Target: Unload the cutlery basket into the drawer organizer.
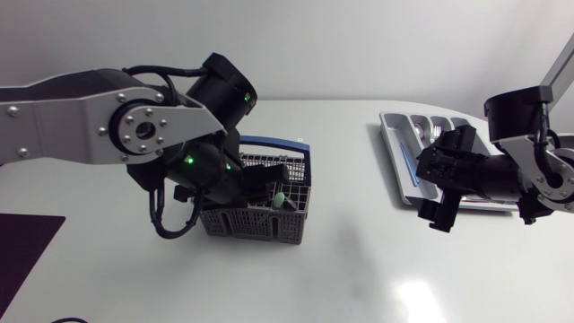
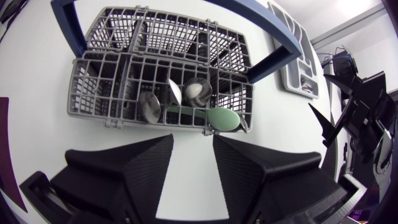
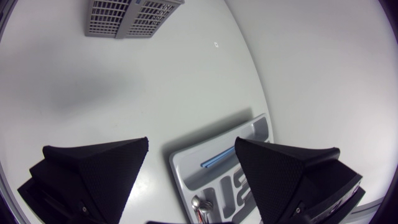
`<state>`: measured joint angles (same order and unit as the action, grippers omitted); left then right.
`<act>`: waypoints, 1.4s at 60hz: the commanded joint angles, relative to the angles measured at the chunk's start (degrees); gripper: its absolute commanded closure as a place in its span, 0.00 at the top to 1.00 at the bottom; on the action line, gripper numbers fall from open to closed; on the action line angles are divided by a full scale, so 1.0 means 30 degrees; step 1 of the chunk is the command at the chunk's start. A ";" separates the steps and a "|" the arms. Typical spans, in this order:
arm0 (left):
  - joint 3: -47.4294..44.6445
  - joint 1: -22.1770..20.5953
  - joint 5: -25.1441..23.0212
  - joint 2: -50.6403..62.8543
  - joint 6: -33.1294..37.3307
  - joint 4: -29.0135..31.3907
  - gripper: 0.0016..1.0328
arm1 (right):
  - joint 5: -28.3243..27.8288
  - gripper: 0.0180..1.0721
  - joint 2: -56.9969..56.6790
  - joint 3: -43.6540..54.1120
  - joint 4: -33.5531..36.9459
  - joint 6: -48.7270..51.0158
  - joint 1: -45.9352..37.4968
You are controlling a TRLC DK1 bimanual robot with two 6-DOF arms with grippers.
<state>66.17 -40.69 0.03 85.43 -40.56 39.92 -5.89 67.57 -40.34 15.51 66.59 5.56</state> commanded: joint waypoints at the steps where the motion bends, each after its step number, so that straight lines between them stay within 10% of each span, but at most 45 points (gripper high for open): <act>1: 0.0706 0.0027 -0.0128 0.0587 -0.0632 -0.0270 0.35 | 0.0235 0.95 -0.0229 0.0526 0.0309 -0.1043 0.0636; 84: 0.0648 -0.0119 0.3358 0.2139 -0.2800 -0.2262 0.23 | 0.0762 0.95 -0.1313 0.2225 0.0134 -0.2830 0.3829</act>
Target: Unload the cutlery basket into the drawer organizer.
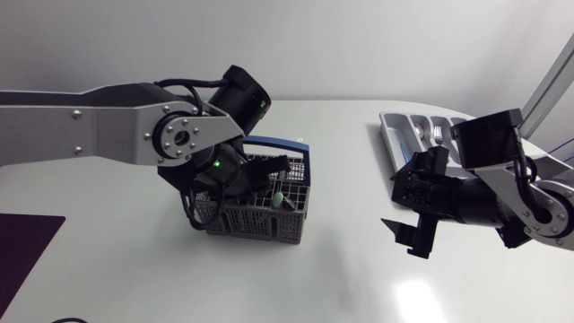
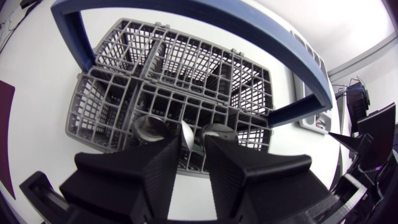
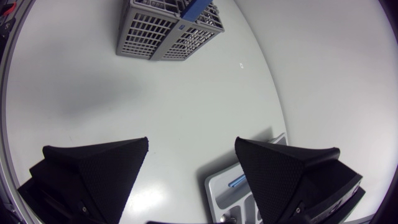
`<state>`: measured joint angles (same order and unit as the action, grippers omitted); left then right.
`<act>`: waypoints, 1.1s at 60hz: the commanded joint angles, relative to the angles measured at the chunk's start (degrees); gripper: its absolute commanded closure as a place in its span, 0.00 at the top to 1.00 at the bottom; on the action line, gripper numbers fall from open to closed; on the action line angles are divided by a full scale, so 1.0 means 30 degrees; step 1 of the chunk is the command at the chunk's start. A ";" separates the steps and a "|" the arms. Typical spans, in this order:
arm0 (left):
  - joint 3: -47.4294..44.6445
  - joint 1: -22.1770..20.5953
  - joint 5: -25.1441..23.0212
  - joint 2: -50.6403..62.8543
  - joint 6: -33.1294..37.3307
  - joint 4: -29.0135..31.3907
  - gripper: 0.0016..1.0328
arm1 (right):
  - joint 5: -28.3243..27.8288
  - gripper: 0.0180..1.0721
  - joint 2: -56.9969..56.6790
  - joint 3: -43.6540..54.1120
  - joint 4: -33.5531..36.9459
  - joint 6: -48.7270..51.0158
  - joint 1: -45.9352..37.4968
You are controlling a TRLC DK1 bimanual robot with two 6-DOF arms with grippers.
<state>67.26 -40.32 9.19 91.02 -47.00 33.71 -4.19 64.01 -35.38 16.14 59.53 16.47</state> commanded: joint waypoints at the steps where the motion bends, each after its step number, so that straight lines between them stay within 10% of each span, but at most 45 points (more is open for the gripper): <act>1: 0.0254 -0.0243 0.0335 0.0303 -0.0651 -0.0222 0.23 | 0.0194 0.95 -0.0125 0.0542 -0.0078 -0.0477 0.0194; 66: -0.0830 -0.0566 0.1009 -0.1601 -0.0211 -0.0955 0.05 | 0.0633 0.95 -0.0184 0.0600 0.0010 -0.0477 0.0926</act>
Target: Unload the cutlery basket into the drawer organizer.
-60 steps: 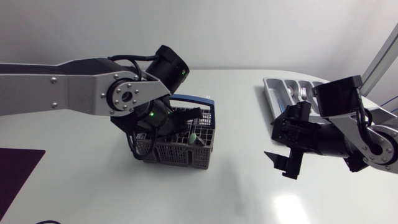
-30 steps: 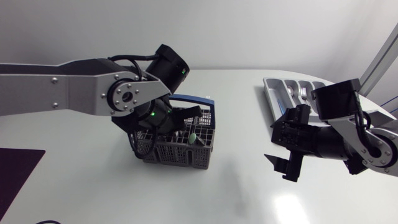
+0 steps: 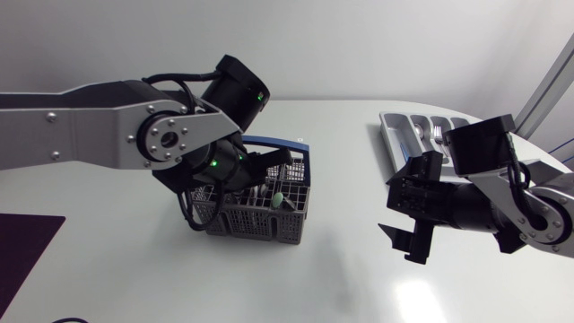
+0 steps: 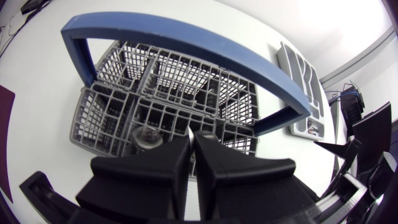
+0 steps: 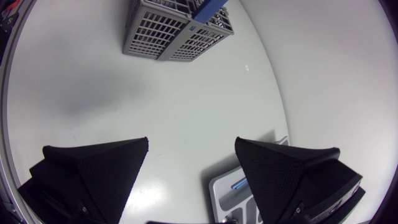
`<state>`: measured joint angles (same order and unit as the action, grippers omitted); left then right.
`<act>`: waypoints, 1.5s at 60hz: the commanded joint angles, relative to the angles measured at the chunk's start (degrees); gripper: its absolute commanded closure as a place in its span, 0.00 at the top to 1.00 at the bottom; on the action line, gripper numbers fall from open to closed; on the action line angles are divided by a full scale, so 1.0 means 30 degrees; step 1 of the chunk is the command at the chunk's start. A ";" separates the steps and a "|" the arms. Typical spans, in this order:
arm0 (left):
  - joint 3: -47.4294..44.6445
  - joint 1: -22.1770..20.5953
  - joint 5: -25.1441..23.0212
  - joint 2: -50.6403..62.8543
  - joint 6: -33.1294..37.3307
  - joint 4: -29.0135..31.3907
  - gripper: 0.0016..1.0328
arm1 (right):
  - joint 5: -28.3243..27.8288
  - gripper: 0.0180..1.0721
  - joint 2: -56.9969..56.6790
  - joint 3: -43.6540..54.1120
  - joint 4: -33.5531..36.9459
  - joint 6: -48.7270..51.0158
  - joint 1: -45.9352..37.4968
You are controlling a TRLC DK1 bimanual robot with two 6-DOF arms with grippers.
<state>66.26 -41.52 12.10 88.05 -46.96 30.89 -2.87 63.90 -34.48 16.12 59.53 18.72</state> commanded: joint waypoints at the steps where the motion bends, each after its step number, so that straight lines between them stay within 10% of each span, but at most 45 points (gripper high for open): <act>1: -0.0524 -0.0194 0.0040 -0.0669 -0.0196 -0.0015 0.05 | 0.0226 0.95 -0.0147 0.0302 0.0017 -0.0477 0.0205; 55: -0.1403 -0.0311 -0.0898 -0.6176 0.1532 -0.1128 0.06 | 0.0489 0.95 -0.1700 -0.1515 0.1131 -0.3671 0.2637; 90: -0.1637 -0.0487 -0.6230 -0.6997 0.2616 -0.0777 0.06 | -0.6864 0.88 -0.0411 -0.5616 0.3885 -0.9589 0.5479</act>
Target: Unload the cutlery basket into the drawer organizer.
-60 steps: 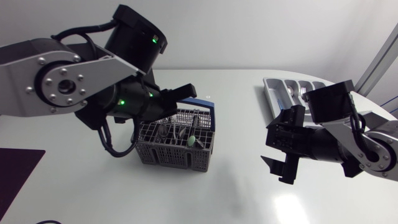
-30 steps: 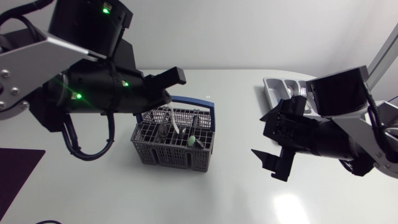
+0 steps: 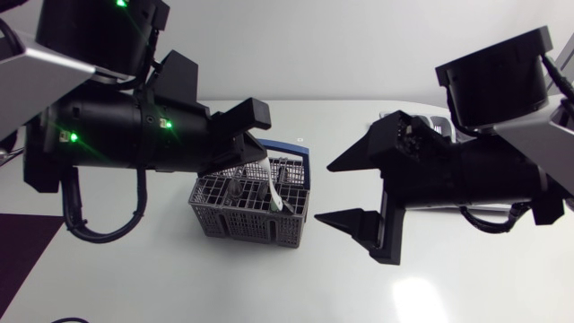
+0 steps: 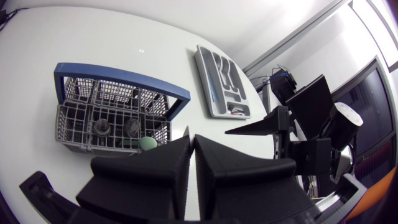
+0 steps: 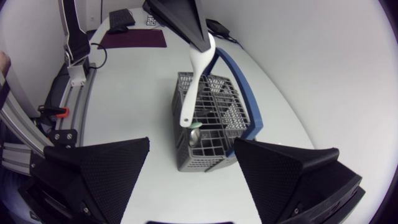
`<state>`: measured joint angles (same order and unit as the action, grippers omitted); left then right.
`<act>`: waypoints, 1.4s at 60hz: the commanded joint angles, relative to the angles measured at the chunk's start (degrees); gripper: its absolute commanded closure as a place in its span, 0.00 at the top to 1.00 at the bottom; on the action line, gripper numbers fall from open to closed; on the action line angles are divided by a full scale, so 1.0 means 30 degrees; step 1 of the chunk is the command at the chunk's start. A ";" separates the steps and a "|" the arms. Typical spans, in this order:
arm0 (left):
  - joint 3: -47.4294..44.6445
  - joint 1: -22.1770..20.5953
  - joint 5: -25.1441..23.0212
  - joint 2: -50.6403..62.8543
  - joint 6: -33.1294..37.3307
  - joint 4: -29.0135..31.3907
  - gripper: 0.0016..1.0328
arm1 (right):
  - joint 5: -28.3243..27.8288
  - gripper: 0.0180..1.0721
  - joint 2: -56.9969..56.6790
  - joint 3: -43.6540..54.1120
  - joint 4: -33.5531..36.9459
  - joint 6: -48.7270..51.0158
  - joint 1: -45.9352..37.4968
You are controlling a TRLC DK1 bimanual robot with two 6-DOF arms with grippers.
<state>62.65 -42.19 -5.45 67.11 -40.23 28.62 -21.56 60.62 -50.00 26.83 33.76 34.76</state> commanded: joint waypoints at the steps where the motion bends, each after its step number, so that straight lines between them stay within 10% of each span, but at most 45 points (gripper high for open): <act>1: -0.0435 -0.0320 -0.0438 0.0042 0.0372 -0.0078 0.06 | -0.0840 0.87 0.0770 -0.0473 0.0344 -0.1028 0.0131; 32: -0.0582 -0.1052 -0.1903 0.1301 0.0753 -0.0605 0.05 | -0.3594 0.66 0.4871 -0.1850 -0.1824 -0.2639 0.0863; 67: -0.0699 -0.1023 -0.1903 0.1155 0.0753 -0.0664 0.06 | -0.4590 0.05 0.5867 -0.1381 -0.2381 -0.2639 -0.0074; 84: -0.0523 -0.0671 -0.2196 0.0862 0.0636 -0.0722 0.20 | -0.4707 0.05 0.5867 -0.1176 -0.2088 -0.2639 0.0014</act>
<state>61.54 -44.69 -10.55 70.30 -38.74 27.11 -35.99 77.28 -54.54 19.92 26.98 34.81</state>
